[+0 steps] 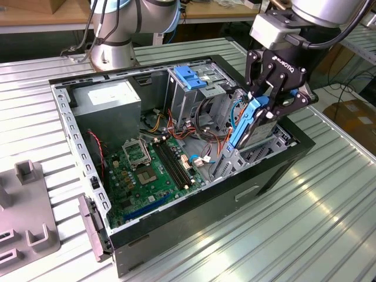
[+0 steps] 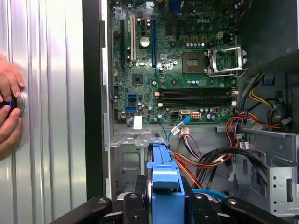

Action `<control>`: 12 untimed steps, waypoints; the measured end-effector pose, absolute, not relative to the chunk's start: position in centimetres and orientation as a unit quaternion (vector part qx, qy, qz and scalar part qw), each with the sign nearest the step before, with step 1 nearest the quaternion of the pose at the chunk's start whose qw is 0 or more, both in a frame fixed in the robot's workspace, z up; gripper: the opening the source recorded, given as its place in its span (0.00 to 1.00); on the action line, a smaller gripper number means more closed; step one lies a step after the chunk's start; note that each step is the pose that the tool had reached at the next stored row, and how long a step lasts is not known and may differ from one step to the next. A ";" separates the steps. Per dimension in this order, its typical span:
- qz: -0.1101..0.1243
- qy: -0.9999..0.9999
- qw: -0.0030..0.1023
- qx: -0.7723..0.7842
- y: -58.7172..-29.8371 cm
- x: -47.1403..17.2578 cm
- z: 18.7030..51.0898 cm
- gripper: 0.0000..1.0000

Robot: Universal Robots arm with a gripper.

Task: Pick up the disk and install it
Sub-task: 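Insert the disk into the insertion slot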

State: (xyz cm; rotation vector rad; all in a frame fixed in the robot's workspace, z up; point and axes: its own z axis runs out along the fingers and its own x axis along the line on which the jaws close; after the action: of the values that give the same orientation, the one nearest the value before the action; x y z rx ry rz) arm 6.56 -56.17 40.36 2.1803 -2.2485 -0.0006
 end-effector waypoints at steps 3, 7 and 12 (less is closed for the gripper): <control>0.000 -0.718 0.005 0.696 -56.2 6.6 39.9 0.37; 0.000 -0.718 0.005 0.696 -56.2 6.6 39.4 0.37; 0.000 -0.718 0.005 0.696 -56.2 6.6 38.6 0.37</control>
State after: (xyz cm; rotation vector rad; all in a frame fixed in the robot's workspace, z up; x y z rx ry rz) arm 6.57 -56.17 38.63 2.1802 -2.2485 -0.0008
